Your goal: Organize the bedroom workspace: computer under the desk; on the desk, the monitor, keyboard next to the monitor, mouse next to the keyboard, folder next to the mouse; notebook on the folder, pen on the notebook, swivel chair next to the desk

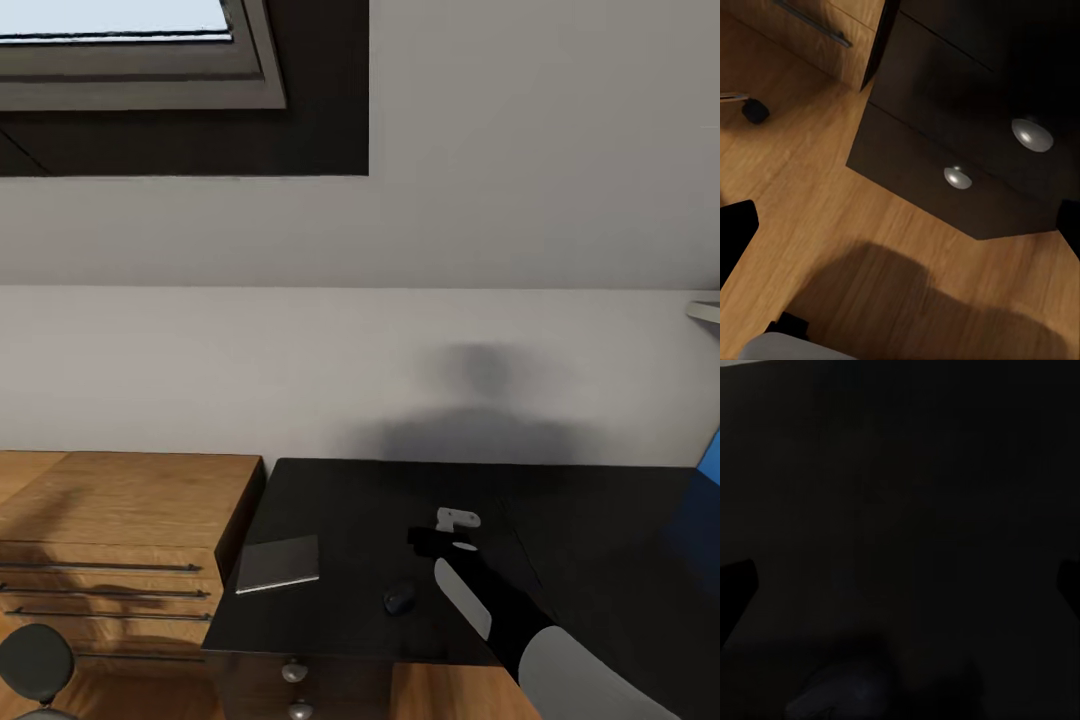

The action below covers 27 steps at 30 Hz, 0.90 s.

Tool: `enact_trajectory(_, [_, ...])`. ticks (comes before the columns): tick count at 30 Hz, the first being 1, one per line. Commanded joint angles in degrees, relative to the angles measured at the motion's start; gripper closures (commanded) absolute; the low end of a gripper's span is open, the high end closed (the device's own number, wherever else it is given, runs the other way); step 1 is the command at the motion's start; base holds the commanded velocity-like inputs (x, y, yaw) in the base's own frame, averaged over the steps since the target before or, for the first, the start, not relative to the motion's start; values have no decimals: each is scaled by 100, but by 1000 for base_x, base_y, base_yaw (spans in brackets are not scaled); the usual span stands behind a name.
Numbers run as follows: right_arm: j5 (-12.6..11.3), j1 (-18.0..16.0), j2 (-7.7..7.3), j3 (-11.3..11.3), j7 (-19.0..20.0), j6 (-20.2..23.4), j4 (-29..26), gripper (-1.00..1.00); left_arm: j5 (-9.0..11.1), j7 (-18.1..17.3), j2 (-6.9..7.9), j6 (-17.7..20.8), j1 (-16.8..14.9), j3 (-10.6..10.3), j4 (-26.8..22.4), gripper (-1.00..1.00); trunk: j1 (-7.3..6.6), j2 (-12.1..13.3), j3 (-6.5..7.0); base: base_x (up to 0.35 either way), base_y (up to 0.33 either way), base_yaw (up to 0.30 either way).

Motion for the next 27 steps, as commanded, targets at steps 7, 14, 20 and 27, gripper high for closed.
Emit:
enact_trajectory(7, [-18,-6,109,54,95,32,64,-100,64,-10,0,-27,-1,-32,-11,-100,2,-8,-9,9,0,0])
enact_trajectory(14, [-16,-5,164,127,472,32,226,-100,68,-2,-1,-29,-1,-26,-15,-100,2,-8,-9,2,0,0])
enact_trajectory(20, [1,-5,197,163,620,5,442,-100,69,1,-19,-28,-1,-29,-20,-100,24,-48,-27,0,0,0])
enact_trajectory(27, [9,-6,212,156,651,-18,492,-100,69,1,-26,-27,-1,-32,-24,-100,178,-329,-153,0,0,0])
